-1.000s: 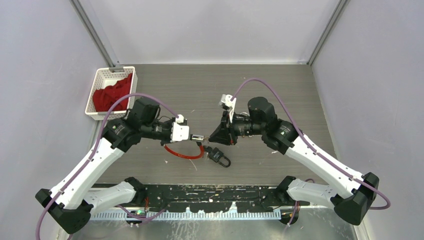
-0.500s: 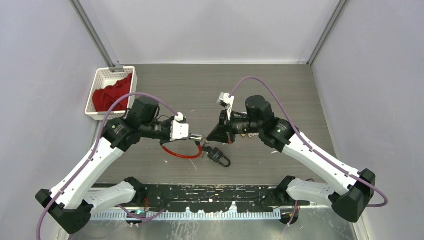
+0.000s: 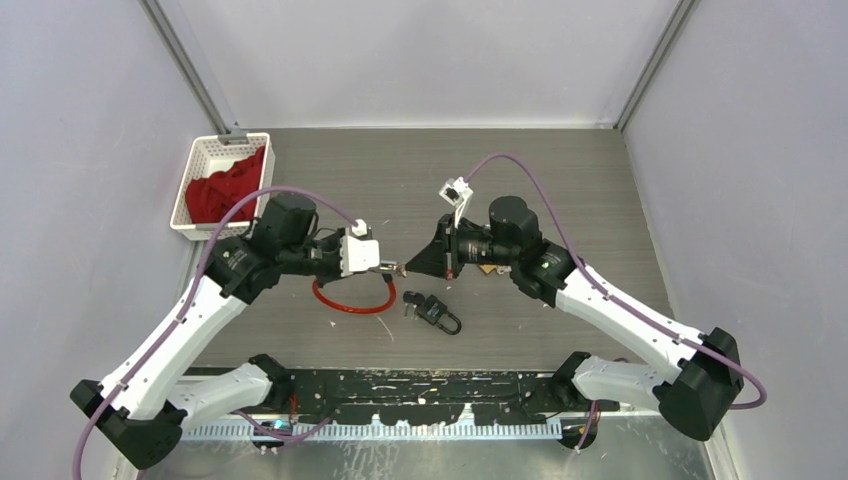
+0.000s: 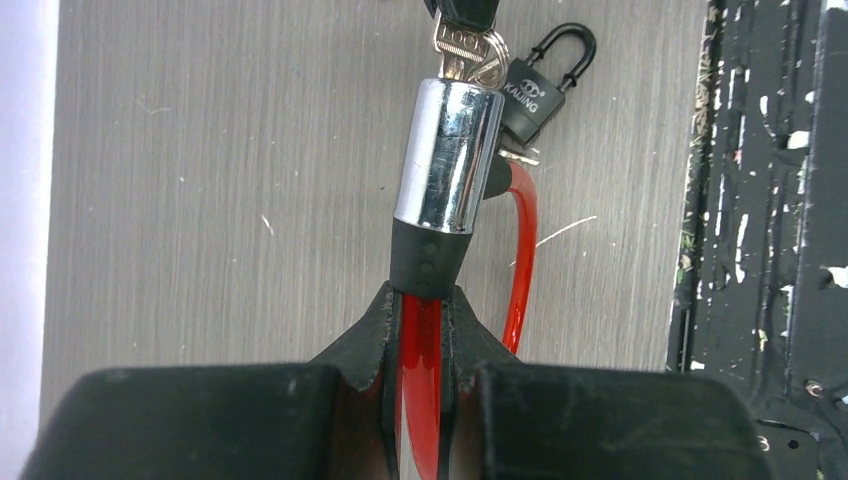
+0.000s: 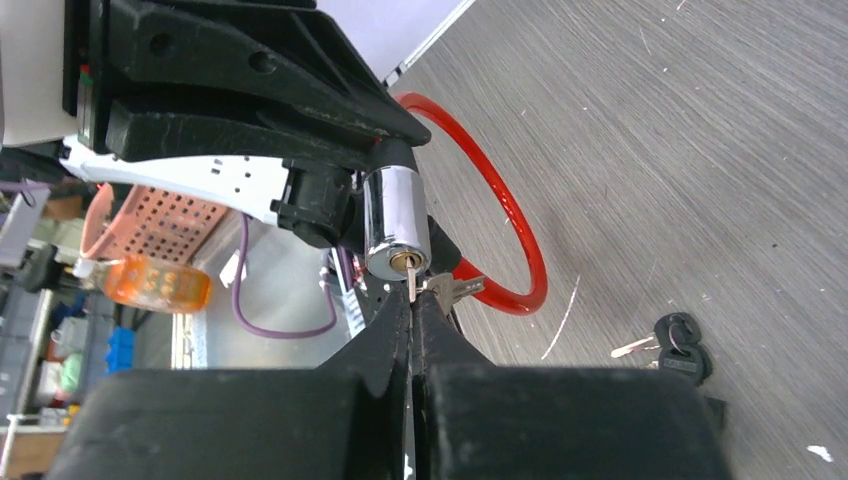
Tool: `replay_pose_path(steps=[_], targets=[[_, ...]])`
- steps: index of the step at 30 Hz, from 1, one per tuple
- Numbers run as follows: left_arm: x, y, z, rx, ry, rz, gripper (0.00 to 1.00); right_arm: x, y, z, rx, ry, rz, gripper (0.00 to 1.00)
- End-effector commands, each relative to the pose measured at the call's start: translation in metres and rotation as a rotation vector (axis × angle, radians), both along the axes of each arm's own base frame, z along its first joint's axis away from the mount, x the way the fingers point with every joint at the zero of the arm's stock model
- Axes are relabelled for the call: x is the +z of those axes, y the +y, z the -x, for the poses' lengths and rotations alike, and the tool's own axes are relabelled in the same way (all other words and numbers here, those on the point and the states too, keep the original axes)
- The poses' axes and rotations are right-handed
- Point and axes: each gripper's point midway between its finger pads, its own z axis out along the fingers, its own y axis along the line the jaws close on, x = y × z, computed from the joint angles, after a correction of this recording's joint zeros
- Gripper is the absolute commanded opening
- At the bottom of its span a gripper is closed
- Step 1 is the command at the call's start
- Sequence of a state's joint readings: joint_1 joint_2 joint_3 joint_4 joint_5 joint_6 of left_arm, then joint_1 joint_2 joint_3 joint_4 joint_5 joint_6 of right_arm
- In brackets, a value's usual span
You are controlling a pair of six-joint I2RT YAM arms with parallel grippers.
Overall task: Unlock with the key
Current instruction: Unlock the lock, then place the lock at the center of the board.
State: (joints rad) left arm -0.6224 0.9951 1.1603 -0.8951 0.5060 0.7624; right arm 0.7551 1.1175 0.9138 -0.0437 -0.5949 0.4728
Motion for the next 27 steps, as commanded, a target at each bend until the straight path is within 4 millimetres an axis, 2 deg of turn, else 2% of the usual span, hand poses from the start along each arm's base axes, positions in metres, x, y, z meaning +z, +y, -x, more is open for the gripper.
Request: replay_pose_path(steps=[1,10,15,22,23,25,27], targets=[[0.067,-0.033,-0.011,-0.107,-0.258,0.211,0.0,0.03,0.02,-0.007,-0.025,0.055,-0.162,0.01],[0.076,-0.022,-0.028,-0.175,-0.648,0.131,0.0,0.011,0.021,-0.005,-0.079,0.332,-0.2,0.01],[0.078,-0.022,-0.027,-0.22,-0.758,0.113,0.0,0.007,0.021,0.002,-0.056,0.464,-0.261,0.01],[0.077,-0.023,-0.026,-0.239,-0.797,0.102,0.0,0.016,0.015,-0.001,-0.073,0.451,-0.288,0.01],[0.075,-0.023,-0.028,-0.226,-0.781,0.101,0.0,0.018,0.012,-0.005,-0.086,0.427,-0.279,0.05],[0.07,-0.023,-0.033,-0.198,-0.733,0.087,0.0,0.017,0.006,-0.011,-0.121,0.36,-0.23,0.25],[0.063,-0.023,-0.043,-0.143,-0.668,0.074,0.0,0.014,-0.004,-0.022,-0.174,0.246,-0.159,0.37]])
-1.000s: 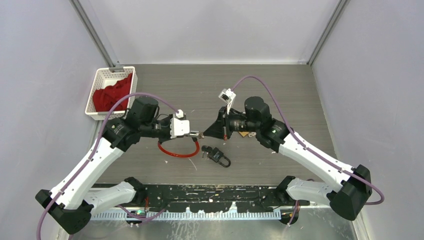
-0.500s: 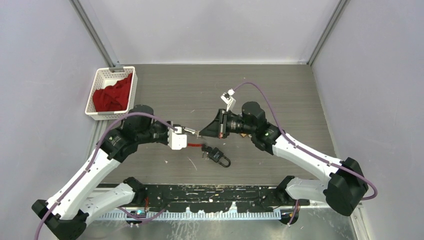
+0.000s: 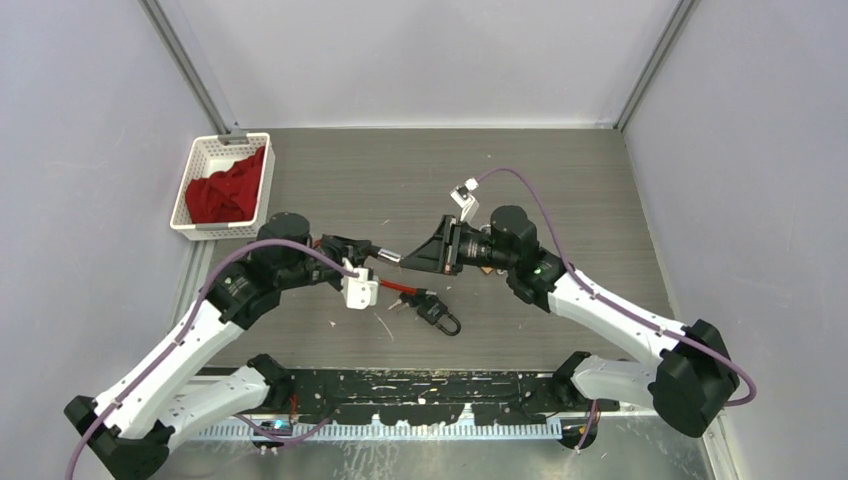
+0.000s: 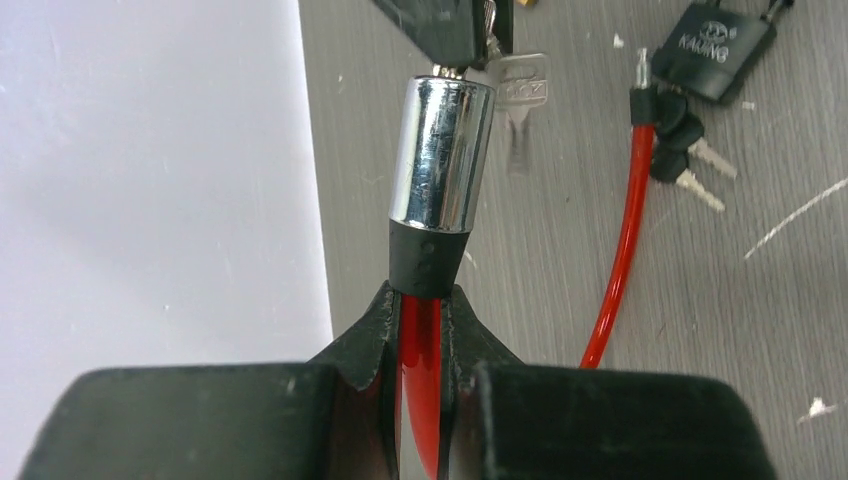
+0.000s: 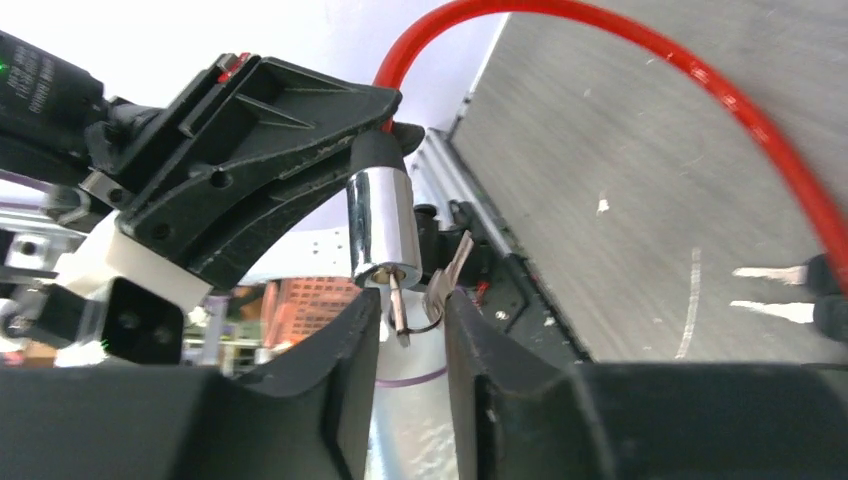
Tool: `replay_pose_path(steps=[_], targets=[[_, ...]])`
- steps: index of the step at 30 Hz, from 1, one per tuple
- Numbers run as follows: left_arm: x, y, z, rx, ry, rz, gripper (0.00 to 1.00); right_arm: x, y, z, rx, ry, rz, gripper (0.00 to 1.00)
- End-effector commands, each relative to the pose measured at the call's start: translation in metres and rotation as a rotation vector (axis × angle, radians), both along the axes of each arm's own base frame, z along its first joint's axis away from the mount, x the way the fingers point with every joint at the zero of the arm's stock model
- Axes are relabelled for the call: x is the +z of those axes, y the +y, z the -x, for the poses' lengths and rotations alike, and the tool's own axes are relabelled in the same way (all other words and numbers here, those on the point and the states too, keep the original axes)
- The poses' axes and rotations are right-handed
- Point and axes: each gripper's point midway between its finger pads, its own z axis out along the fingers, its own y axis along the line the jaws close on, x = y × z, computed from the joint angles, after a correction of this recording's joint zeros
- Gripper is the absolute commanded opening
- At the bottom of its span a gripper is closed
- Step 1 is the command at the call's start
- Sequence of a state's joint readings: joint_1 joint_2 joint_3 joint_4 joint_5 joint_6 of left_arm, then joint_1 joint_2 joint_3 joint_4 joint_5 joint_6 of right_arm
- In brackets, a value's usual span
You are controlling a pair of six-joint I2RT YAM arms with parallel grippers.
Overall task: Unlock with the key
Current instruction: Place the lock at the center of the board.
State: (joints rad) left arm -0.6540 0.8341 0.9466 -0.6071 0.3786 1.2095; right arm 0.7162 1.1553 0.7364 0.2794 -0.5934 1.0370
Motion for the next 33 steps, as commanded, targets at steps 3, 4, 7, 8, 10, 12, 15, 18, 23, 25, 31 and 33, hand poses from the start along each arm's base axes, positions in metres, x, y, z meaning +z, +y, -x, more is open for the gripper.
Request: replay_pose_path(steps=[3,4,7,8,10,12,15,18,23,25,31,33], targets=[[0.045,-0.023,-0.042,0.114,-0.045,0.142,0.0,0.024,-0.033,-0.03,-0.137,-0.289,0.177,0.57],[0.044,-0.023,-0.053,0.164,-0.035,0.138,0.0,0.024,-0.041,-0.036,-0.171,-0.314,0.214,0.63],[0.031,-0.021,-0.087,0.271,0.048,0.075,0.0,0.025,-0.069,-0.052,-0.277,-0.36,0.331,0.79],[0.031,-0.022,-0.097,0.3,0.08,0.072,0.0,0.024,-0.08,-0.057,-0.315,-0.371,0.372,0.84],[0.022,-0.024,-0.117,0.348,0.146,0.035,0.0,0.024,-0.101,-0.067,-0.39,-0.381,0.447,0.91],[0.007,-0.027,-0.131,0.384,0.219,-0.031,0.0,0.023,-0.12,-0.075,-0.458,-0.385,0.511,0.93],[-0.008,-0.035,-0.152,0.433,0.307,-0.093,0.0,0.017,-0.148,-0.085,-0.568,-0.374,0.606,0.94],[-0.033,-0.04,-0.166,0.461,0.406,-0.186,0.0,0.007,-0.162,-0.086,-0.616,-0.345,0.653,0.97],[-0.077,-0.046,-0.196,0.52,0.504,-0.35,0.01,-0.01,-0.178,-0.088,-0.673,-0.315,0.708,1.0],[-0.095,-0.045,-0.208,0.54,0.523,-0.384,0.01,-0.013,-0.184,-0.089,-0.701,-0.309,0.719,1.0],[-0.146,-0.048,-0.239,0.566,0.512,-0.387,0.02,-0.013,-0.193,-0.094,-0.751,-0.315,0.744,1.0],[-0.158,-0.048,-0.251,0.582,0.484,-0.369,0.02,-0.015,-0.193,-0.095,-0.752,-0.312,0.75,1.0]])
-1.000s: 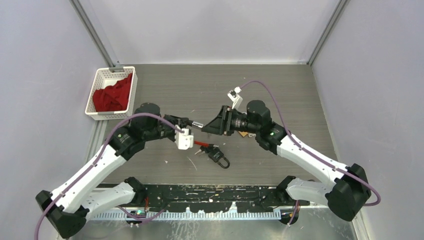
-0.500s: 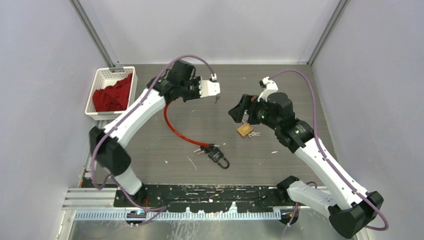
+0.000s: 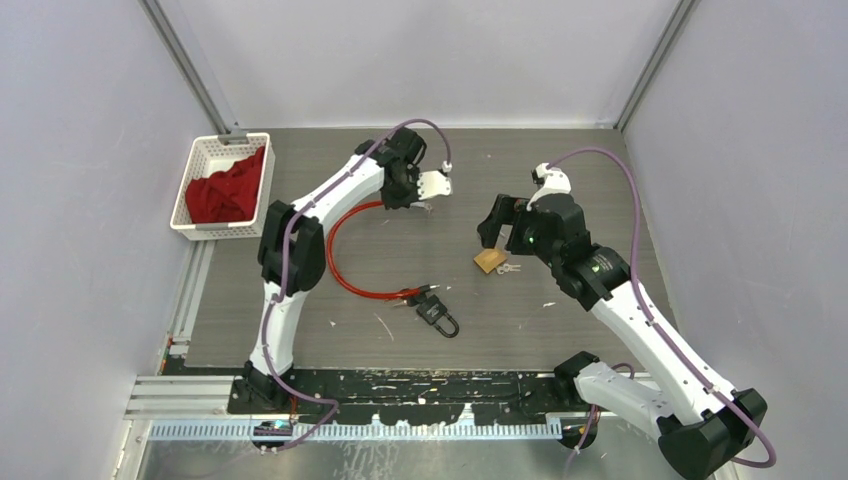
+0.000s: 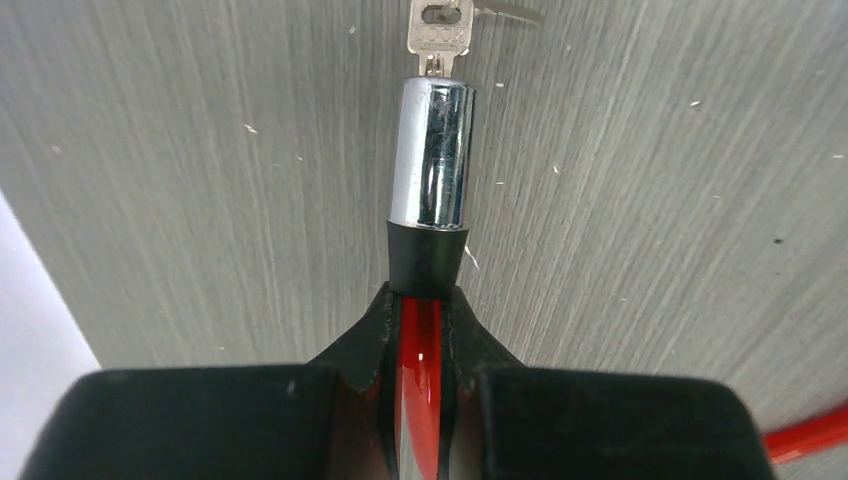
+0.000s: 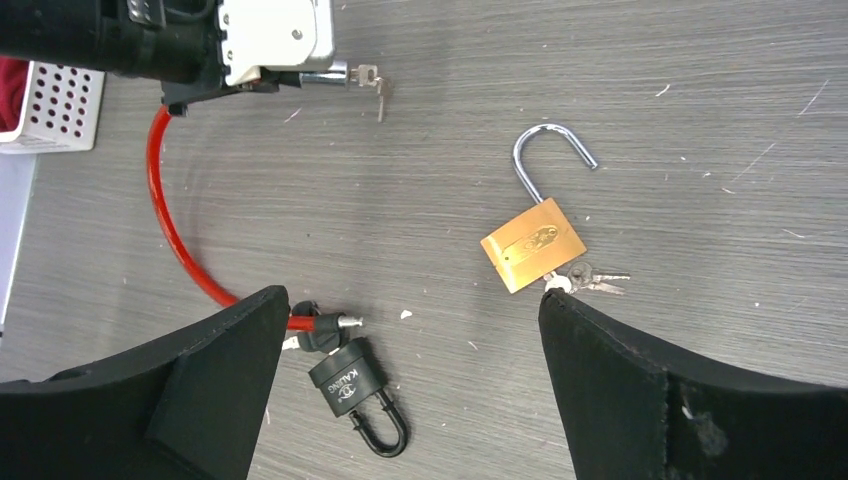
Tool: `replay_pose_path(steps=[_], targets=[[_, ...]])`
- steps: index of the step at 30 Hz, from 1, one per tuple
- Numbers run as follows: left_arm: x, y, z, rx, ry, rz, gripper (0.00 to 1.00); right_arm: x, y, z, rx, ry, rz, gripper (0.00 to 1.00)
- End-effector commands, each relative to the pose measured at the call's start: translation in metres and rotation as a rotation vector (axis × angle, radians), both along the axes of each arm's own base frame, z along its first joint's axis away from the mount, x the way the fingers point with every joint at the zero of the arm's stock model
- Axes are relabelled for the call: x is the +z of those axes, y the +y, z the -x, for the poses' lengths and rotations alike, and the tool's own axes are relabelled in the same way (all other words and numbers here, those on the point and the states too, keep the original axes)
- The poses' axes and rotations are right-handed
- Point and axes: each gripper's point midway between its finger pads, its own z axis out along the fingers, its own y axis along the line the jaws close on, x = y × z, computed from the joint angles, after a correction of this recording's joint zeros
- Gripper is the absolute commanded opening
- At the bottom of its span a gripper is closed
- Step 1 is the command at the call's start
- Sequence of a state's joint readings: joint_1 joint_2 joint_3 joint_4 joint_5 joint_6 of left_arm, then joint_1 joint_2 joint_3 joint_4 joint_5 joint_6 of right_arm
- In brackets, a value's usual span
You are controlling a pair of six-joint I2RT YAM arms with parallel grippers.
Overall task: Unlock with the key
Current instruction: Place the lock at the center of the board.
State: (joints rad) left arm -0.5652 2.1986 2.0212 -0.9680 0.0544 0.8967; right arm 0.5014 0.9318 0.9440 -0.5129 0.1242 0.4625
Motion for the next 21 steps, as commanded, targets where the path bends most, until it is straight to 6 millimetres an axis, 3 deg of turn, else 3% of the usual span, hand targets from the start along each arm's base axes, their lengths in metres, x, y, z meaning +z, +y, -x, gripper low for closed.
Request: replay_pose_path(steps=[1,3,4,6,9,15,18,21], targets=[[-0.001,0.002,-0.031,0.044,-0.109,0.029,0.04,0.011,-0.01,-0.008,-0.052,-0.051,0.015,1.0],[-0.005,0.003,-0.042,0.075,-0.136,0.043,0.13,0.009,-0.012,-0.01,-0.063,-0.047,0.024,1.0],[-0.005,0.003,-0.045,0.1,-0.138,0.054,0.24,0.007,-0.013,-0.01,-0.073,-0.045,0.031,1.0],[-0.003,0.006,-0.047,0.147,-0.136,0.077,0.65,0.006,-0.022,-0.014,-0.121,-0.053,0.057,1.0],[0.023,0.01,-0.043,0.226,-0.128,0.152,0.97,0.003,-0.038,-0.019,-0.202,-0.076,0.095,1.0],[0.093,0.038,-0.015,0.405,-0.098,0.351,0.99,-0.015,-0.081,-0.03,-0.443,-0.162,0.167,1.0],[0.115,0.064,0.006,0.48,-0.073,0.463,0.99,-0.019,-0.102,-0.034,-0.555,-0.262,0.192,1.0],[0.118,0.094,0.022,0.565,-0.062,0.577,0.99,-0.023,-0.124,-0.036,-0.654,-0.374,0.25,1.0]])
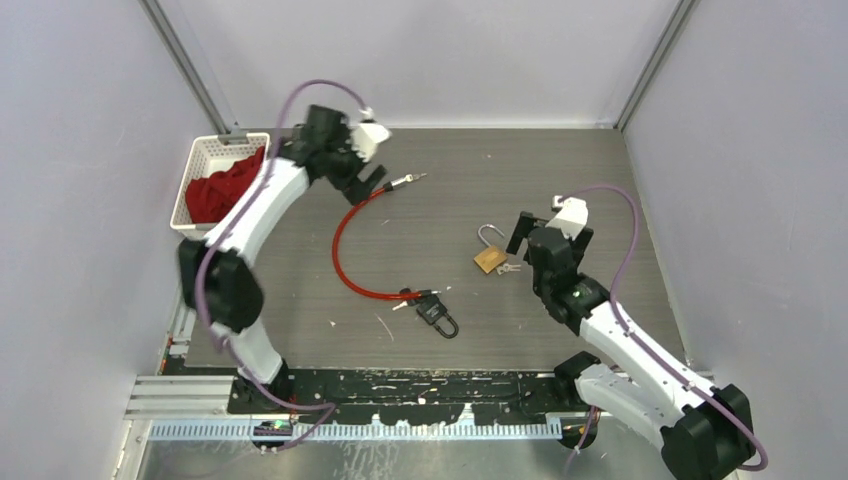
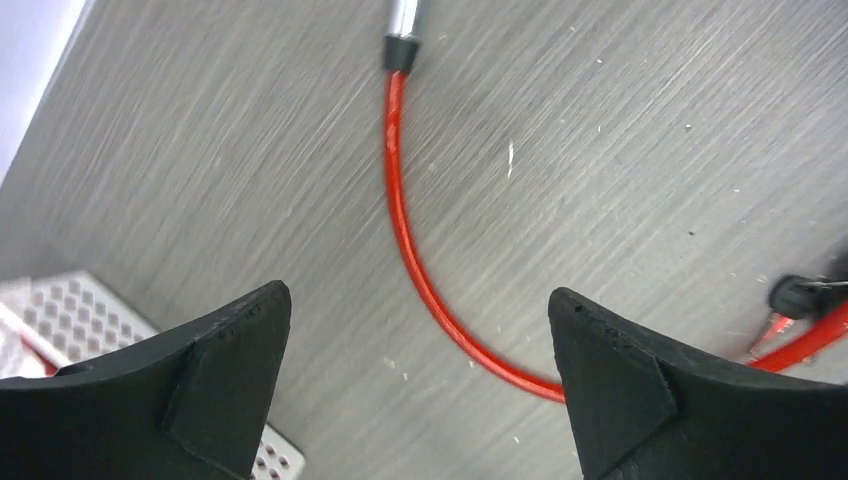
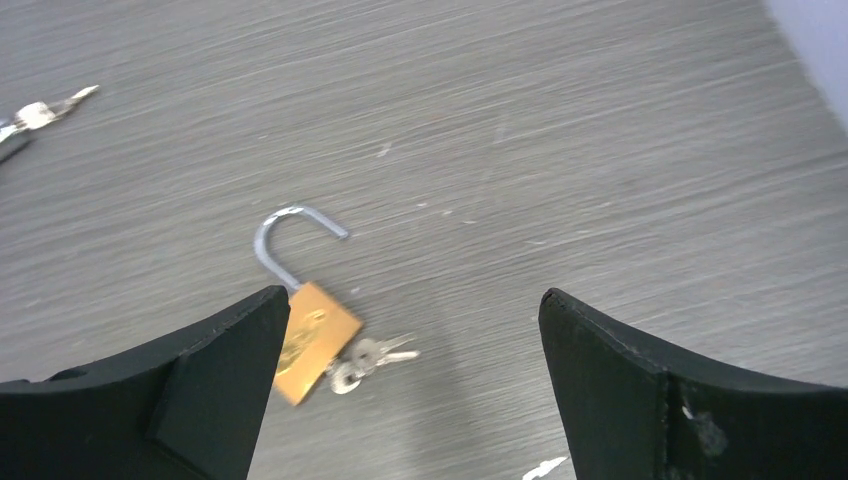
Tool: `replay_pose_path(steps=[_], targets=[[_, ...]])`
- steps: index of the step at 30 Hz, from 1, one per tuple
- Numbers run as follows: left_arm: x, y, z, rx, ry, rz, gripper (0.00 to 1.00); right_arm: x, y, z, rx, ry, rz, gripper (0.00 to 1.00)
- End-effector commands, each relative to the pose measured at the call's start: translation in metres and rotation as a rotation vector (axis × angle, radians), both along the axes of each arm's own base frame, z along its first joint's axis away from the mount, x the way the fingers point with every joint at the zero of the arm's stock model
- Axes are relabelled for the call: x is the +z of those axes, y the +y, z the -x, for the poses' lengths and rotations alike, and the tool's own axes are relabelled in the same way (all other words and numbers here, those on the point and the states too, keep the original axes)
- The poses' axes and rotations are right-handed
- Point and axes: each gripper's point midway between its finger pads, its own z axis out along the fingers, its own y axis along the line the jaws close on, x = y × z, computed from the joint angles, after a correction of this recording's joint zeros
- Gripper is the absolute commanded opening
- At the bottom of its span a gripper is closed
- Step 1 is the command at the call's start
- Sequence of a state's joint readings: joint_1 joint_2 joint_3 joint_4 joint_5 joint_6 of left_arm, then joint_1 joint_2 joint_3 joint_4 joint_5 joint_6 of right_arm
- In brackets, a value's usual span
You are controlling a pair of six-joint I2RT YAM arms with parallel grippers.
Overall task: Unlock with the key
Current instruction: Place the lock at the center of the board, then reset both arms
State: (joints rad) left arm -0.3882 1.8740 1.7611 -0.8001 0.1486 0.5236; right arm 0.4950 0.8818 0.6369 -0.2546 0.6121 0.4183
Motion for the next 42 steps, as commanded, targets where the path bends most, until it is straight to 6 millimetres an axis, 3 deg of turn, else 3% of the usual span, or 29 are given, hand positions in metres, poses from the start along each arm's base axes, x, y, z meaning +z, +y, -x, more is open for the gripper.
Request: replay_pose_path(steps=[1,8,12,16,26,35,36,42], targets=[[0.047,0.036,0.023,0.144,-0.064,0.265,0.99,0.04,-0.044,-0.016,-0.236,-0.314,0.069,1.0],[-0.024,0.101,0.06,0.344,0.035,0.375,0.99,-0.008,-0.083,-0.022,-0.387,-0.266,0.14,1.0],[-0.047,0.126,0.081,0.428,0.029,0.395,0.99,-0.039,-0.098,-0.019,-0.408,-0.216,0.162,1.0],[-0.055,0.144,0.095,0.511,-0.065,0.359,0.99,-0.052,-0.105,-0.019,-0.418,-0.194,0.173,1.0],[-0.056,0.146,0.098,0.512,-0.36,0.467,0.99,-0.064,-0.099,-0.024,-0.334,-0.235,0.159,1.0],[-0.065,0.155,0.069,0.564,-0.491,0.515,1.0,-0.064,-0.096,-0.037,-0.274,-0.297,0.13,1.0],[-0.079,0.156,0.065,0.591,-0.461,0.515,0.99,-0.064,-0.096,-0.04,-0.262,-0.291,0.131,1.0],[-0.095,0.153,0.054,0.596,-0.467,0.554,0.99,-0.061,-0.109,-0.043,-0.267,-0.302,0.154,1.0]])
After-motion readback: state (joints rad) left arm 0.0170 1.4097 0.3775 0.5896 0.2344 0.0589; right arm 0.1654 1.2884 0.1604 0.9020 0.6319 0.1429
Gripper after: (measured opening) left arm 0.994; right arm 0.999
